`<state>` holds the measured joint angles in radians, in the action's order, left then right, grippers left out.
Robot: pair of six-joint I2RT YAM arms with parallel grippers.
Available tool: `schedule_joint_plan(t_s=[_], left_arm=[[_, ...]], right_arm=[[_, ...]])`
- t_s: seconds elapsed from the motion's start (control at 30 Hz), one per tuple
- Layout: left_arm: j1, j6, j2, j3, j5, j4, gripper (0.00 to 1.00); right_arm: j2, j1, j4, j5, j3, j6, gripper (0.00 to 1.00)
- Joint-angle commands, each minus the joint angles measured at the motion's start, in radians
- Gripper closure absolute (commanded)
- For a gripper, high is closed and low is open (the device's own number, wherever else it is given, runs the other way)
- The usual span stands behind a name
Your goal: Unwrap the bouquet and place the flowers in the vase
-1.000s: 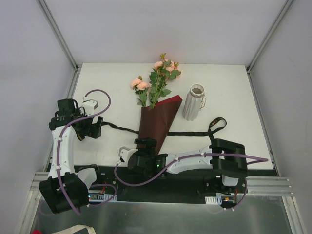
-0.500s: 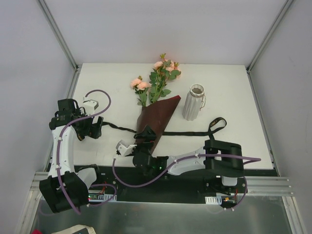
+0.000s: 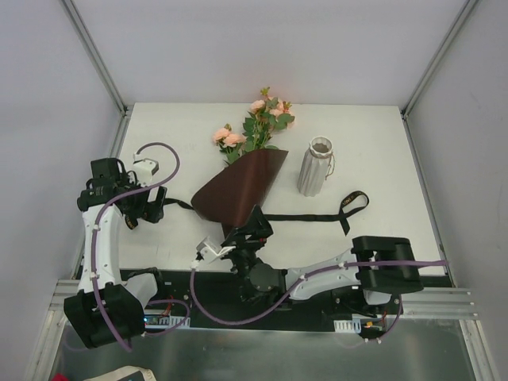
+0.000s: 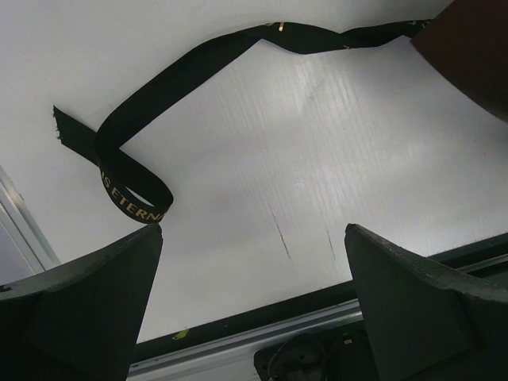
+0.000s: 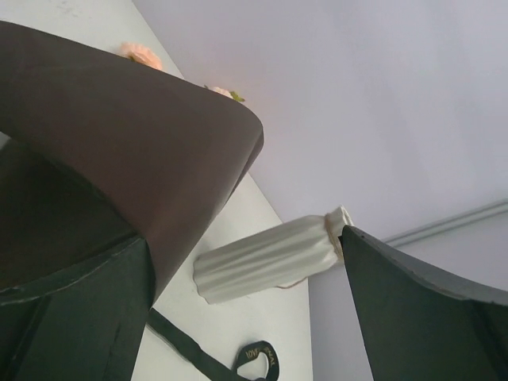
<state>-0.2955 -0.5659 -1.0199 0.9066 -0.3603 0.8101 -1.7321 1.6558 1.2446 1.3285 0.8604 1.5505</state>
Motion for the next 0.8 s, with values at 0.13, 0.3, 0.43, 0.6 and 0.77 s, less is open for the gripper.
schedule_joint_plan(t_s=[0.13, 0.3, 0.43, 0.6, 0.77], left_arm=[[-0.001, -0.009, 0.018, 0.086, -0.046, 0.043, 0.01], [-0.001, -0.008, 0.012, 0.109, -0.055, 0.049, 0.01], [0.001, -0.008, 0.007, 0.144, -0.069, 0.063, 0.01], [0.021, -0.002, 0.0, 0.186, -0.091, 0.087, 0.01], [0.119, 0.021, -0.011, 0.199, -0.059, 0.092, 0.01]], right_arm=[[0.272, -0.007, 0.288, 0.092, 0.008, 0.095, 0.04], [0.376, -0.005, 0.288, 0.124, 0.009, 0.106, 0.04], [0.387, 0.018, 0.288, 0.178, -0.007, 0.074, 0.04], [0.27, 0.041, 0.288, 0.279, -0.003, 0.002, 0.04], [0.158, 0.087, 0.289, 0.314, 0.031, -0.049, 0.04]])
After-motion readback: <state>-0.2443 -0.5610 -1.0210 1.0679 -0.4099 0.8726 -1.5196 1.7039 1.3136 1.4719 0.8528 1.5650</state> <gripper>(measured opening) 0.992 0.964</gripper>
